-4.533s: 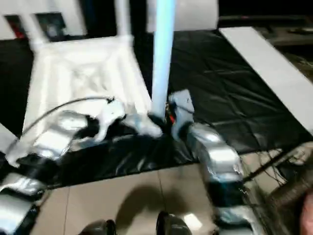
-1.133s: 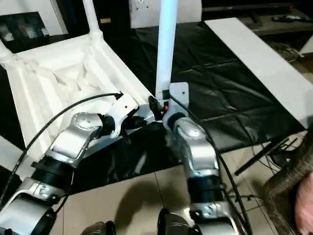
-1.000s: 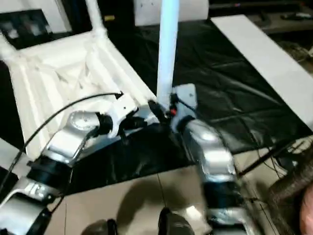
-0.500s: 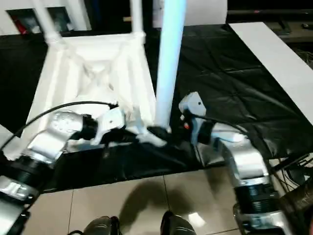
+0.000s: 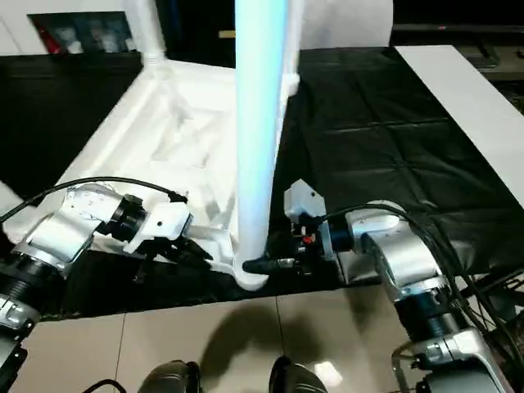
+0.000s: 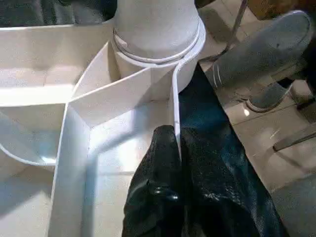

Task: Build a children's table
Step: Rotate leg to tighten

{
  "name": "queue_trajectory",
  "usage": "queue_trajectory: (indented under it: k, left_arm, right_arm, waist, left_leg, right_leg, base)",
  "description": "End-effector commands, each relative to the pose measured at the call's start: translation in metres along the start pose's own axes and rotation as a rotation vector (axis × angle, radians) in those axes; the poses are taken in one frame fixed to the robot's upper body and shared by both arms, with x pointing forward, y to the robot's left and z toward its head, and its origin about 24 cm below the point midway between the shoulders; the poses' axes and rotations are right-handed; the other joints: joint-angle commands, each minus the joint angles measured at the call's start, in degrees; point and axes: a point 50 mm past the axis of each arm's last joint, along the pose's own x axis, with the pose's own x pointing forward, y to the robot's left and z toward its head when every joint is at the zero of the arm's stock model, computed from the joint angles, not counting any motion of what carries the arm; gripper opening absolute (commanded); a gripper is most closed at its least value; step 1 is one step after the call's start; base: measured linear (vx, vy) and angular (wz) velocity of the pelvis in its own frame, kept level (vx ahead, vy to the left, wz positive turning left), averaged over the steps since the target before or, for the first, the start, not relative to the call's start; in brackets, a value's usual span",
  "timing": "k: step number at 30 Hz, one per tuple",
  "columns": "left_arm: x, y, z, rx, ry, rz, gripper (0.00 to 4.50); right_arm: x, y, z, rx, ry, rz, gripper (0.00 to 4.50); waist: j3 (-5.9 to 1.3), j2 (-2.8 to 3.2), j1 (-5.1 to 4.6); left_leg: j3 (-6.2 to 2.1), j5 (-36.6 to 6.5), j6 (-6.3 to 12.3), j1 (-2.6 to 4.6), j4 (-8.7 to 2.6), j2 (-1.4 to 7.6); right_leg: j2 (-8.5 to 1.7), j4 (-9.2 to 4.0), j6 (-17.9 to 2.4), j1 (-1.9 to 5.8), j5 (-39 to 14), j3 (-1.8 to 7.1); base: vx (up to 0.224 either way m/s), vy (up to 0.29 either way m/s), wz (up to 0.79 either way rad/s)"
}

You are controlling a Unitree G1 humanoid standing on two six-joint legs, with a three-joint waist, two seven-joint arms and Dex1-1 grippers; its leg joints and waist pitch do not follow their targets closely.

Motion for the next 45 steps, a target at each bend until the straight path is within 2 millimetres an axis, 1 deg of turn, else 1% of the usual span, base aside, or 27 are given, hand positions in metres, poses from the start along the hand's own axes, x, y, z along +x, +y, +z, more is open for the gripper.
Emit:
queue_trajectory:
  k: [1,3,7,13,15,20,22,24,26,28,29,30,31,32,33,34,35,36,37,38,39,40,41,42,43,44,45]
  left_arm:
    - [0.006,-0.003,-0.002,0.025,0.036,-0.091,0.00]
    - [0.006,-0.003,-0.002,0.025,0.037,-0.089,0.00]
    - [0.005,-0.002,-0.003,0.025,0.036,-0.089,0.00]
    - [0.004,-0.003,-0.005,0.013,0.026,-0.082,0.00]
    - [0.005,-0.003,-0.006,0.002,0.015,-0.073,0.00]
    - [0.008,-0.002,-0.004,-0.056,-0.047,-0.011,0.00]
    - [0.011,-0.002,-0.002,-0.099,-0.084,0.045,0.00]
    - [0.016,-0.003,-0.002,-0.134,-0.106,0.086,0.00]
    - [0.020,-0.004,-0.001,-0.151,-0.113,0.110,0.00]
    - [0.025,-0.003,0.000,-0.180,-0.124,0.148,0.00]
    - [0.027,-0.003,0.001,-0.198,-0.128,0.167,0.00]
    - [0.032,-0.001,0.003,-0.223,-0.143,0.204,0.00]
    - [0.034,0.000,0.005,-0.237,-0.153,0.220,0.00]
    - [0.037,0.000,0.007,-0.250,-0.165,0.236,0.00]
    - [0.039,0.002,0.009,-0.259,-0.165,0.259,0.00]
    - [0.042,0.004,0.011,-0.270,-0.157,0.291,0.00]
    - [0.043,0.005,0.012,-0.279,-0.156,0.305,0.00]
    - [0.045,0.006,0.014,-0.288,-0.156,0.317,0.00]
    - [0.046,0.009,0.015,-0.300,-0.158,0.341,0.00]
    - [0.047,0.014,0.017,-0.312,-0.147,0.380,0.00]
    - [0.047,0.016,0.018,-0.314,-0.143,0.389,0.00]
    - [0.048,0.018,0.018,-0.316,-0.135,0.406,0.00]
    - [0.048,0.022,0.018,-0.325,-0.117,0.439,0.00]
    - [0.048,0.024,0.018,-0.329,-0.110,0.453,0.00]
    - [0.047,0.026,0.018,-0.334,-0.102,0.468,0.00]
    - [0.047,0.029,0.018,-0.338,-0.088,0.500,0.00]
    - [0.046,0.031,0.018,-0.340,-0.081,0.520,0.00]
  right_arm:
    - [-0.002,-0.003,0.001,-0.021,0.024,0.032,3.12]
    - [-0.002,-0.004,0.002,-0.019,0.020,0.038,2.80]
    - [-0.001,-0.005,0.002,-0.015,0.019,0.055,2.47]
    - [0.002,-0.002,0.000,0.020,-0.001,0.100,2.05]
    - [0.003,0.000,-0.002,0.029,-0.006,0.107,2.00]
    - [0.004,0.005,-0.005,0.071,-0.042,0.075,1.94]
    - [0.009,0.009,-0.006,0.118,-0.095,0.022,1.94]
    - [0.015,0.012,-0.007,0.160,-0.143,-0.038,1.93]
    - [0.020,0.014,-0.008,0.179,-0.162,-0.071,1.93]
    - [0.027,0.016,-0.009,0.186,-0.171,-0.117,1.93]
    - [0.030,0.017,-0.010,0.183,-0.170,-0.140,1.93]
    - [0.037,0.017,-0.011,0.183,-0.166,-0.186,1.93]
    - [0.041,0.017,-0.011,0.185,-0.164,-0.219,1.93]
    - [0.045,0.017,-0.012,0.193,-0.164,-0.254,1.93]
    - [0.050,0.016,-0.011,0.201,-0.166,-0.291,1.93]
    - [0.056,0.014,-0.008,0.220,-0.173,-0.354,1.93]
    - [0.059,0.013,-0.007,0.238,-0.178,-0.388,1.93]
    - [0.062,0.011,-0.006,0.258,-0.183,-0.420,1.93]
    - [0.067,0.008,-0.004,0.269,-0.191,-0.455,1.93]
    - [0.075,0.002,0.000,0.297,-0.204,-0.533,1.93]
    - [0.077,0.000,0.001,0.304,-0.206,-0.549,1.93]
    - [0.081,-0.002,0.003,0.320,-0.211,-0.580,1.93]
    - [0.087,-0.009,0.006,0.356,-0.225,-0.657,1.93]
    - [0.090,-0.012,0.007,0.371,-0.228,-0.686,1.92]
    - [0.093,-0.014,0.009,0.387,-0.230,-0.720,1.92]
    - [0.097,-0.018,0.011,0.394,-0.223,-0.761,1.92]
    - [0.099,-0.019,0.012,0.396,-0.217,-0.784,1.92]
  waist:
    - [-5.31,-0.58,-0.47]
    - [-5.25,-0.65,-0.40]
    - [-5.14,-0.72,-0.37]
    - [-5.24,-0.73,-0.34]
    - [-5.27,-0.51,-0.27]
    - [-5.20,-0.63,-0.24]
    - [-4.83,-0.18,-0.11]
    - [-4.87,-0.37,-0.26]
    - [-4.21,-0.42,-0.58]
    - [-3.39,-0.52,-1.04]
    - [-3.18,-0.49,-1.16]
    - [-3.02,-0.64,-1.77]
    - [-2.90,-0.44,-2.11]
    - [-2.78,-0.40,-2.94]
    - [-2.74,-0.08,-3.88]
    - [-2.69,0.17,-5.02]
    - [-2.34,0.88,-5.33]
    - [-1.99,1.73,-6.26]
    - [-1.76,2.05,-5.45]
    - [-1.28,0.54,-5.07]
    - [-1.58,-1.41,-5.35]
    - [-1.24,-2.87,-4.92]
    - [-2.17,-2.62,-4.90]
    - [-2.02,-2.25,-4.69]
    - [-2.57,-0.99,-4.34]
    - [-2.84,-0.38,-4.92]
    - [-3.41,0.41,-5.39]
  left_leg:
    - [-0.59,-3.02,6.95,0.19,-3.55,3.61]
    - [-0.58,-3.43,6.73,0.17,-3.57,3.59]
    - [-0.60,-4.27,6.19,0.21,-3.60,3.62]
    - [-0.60,-3.73,6.21,0.23,-3.58,3.64]
    - [-0.61,-3.42,6.44,0.26,-3.54,3.68]
    - [-0.56,-3.98,6.10,0.28,-3.59,3.72]
    - [-0.67,-4.88,5.60,0.30,-3.72,3.81]
    - [-0.76,-4.98,5.35,0.30,-3.83,3.86]
    - [-0.71,-7.53,4.45,0.29,-4.05,3.50]
    - [-0.67,-11.82,2.61,1.07,-4.07,2.73]
    - [-0.81,-13.00,2.19,1.19,-4.10,2.60]
    - [-0.98,-14.80,1.40,1.43,-3.99,2.33]
    - [-1.06,-15.68,1.11,1.68,-3.95,2.30]
    - [-1.31,-16.67,0.83,1.53,-4.02,2.29]
    - [-1.80,-18.95,0.74,1.56,-4.20,2.57]
    - [-2.57,-21.89,0.69,0.77,-4.53,3.24]
    - [-3.03,-25.31,0.55,1.13,-5.05,4.03]
    - [-4.29,-34.15,-0.16,0.65,-7.12,6.39]
    - [-5.36,-43.75,-1.70,-1.13,-10.89,9.06]
    - [-4.12,-45.87,-2.25,0.72,-11.33,7.14]
    - [-3.22,-40.60,-2.69,2.57,-7.83,3.82]
    - [-0.98,-18.67,-2.29,6.19,2.74,-2.49]
    - [-1.10,-10.43,-0.59,5.33,2.96,-2.95]
    - [-2.33,-4.36,0.12,-0.16,0.32,-1.55]
    - [-3.30,-5.30,-0.37,-0.81,-3.21,0.56]
    - [-3.99,-6.55,-0.52,-1.05,-3.95,1.49]
    - [-4.30,-7.70,-0.59,-0.48,-4.47,2.63]
  right_leg:
    - [-4.84,-2.90,-9.15,4.33,-15.85,4.74]
    - [-4.84,-3.02,-8.79,4.34,-16.98,4.76]
    - [-4.86,-3.28,-7.93,4.28,-19.46,4.75]
    - [-4.78,-3.11,-8.08,4.25,-18.68,4.79]
    - [-4.77,-3.02,-8.41,4.21,-17.90,4.79]
    - [-4.85,-3.11,-8.71,4.25,-18.41,4.81]
    - [-4.94,-3.35,-8.33,4.13,-19.61,4.85]
    - [-4.85,-3.39,-8.10,4.18,-19.43,4.88]
    - [-4.76,-4.11,-6.73,4.01,-23.84,4.72]
    - [-4.91,-5.90,-2.61,3.71,-35.28,4.19]
    - [-4.88,-6.34,-1.51,3.68,-37.73,3.90]
    - [-4.79,-7.20,0.73,3.65,-41.28,3.31]
    - [-4.77,-7.51,1.52,3.51,-42.25,3.13]
    - [-4.65,-7.97,2.52,3.82,-42.55,2.43]
    - [-4.64,-8.45,3.27,4.28,-42.55,1.54]
    - [-4.48,-8.38,4.23,5.30,-41.15,0.45]
    - [-4.22,-8.74,4.52,5.30,-41.29,-0.17]
    - [-3.76,-5.53,3.07,6.47,-35.03,0.03]
    - [-3.10,4.17,-0.59,7.76,-19.21,3.72]
    - [-2.57,4.69,-0.86,5.22,-16.70,6.42]
    - [-3.33,-0.04,0.03,3.06,-29.23,7.77]
    - [-5.79,-10.80,6.95,-1.70,-65.65,4.91]
    - [-7.07,-10.14,6.77,-0.33,-67.41,6.79]
    - [-7.93,-6.81,6.02,4.76,-60.64,5.90]
    - [-6.12,-5.81,3.74,5.19,-47.65,5.33]
    - [-5.20,-4.81,1.68,5.46,-39.76,4.81]
    - [-4.31,-3.52,-2.62,5.25,-25.82,4.54]
  base:
    - [0.000,0.000,0.00]
    - [0.000,0.000,0.00]
    - [0.000,0.000,0.00]
    - [0.000,0.000,0.00]
    - [0.000,0.000,0.00]
    - [0.000,0.000,0.00]
    - [0.000,0.000,0.00]
    - [0.000,0.000,0.00]
    - [0.000,0.000,0.00]
    - [0.000,0.000,0.00]
    - [0.000,0.000,0.00]
    - [0.000,0.000,0.00]
    - [0.000,0.000,0.00]
    - [0.000,0.000,0.00]
    - [0.000,0.000,0.00]
    - [0.000,0.000,0.00]
    - [0.000,0.000,0.00]
    - [-0.052,0.036,-0.07]
    - [0.000,0.000,0.00]
    - [0.000,0.000,0.00]
    - [0.000,0.000,0.00]
    - [-0.012,-0.081,0.04]
    - [-0.012,-0.081,0.04]
    - [0.023,-0.042,-0.25]
    - [0.050,0.010,-0.38]
    - [0.050,0.010,-0.38]
    - [0.000,0.000,0.00]
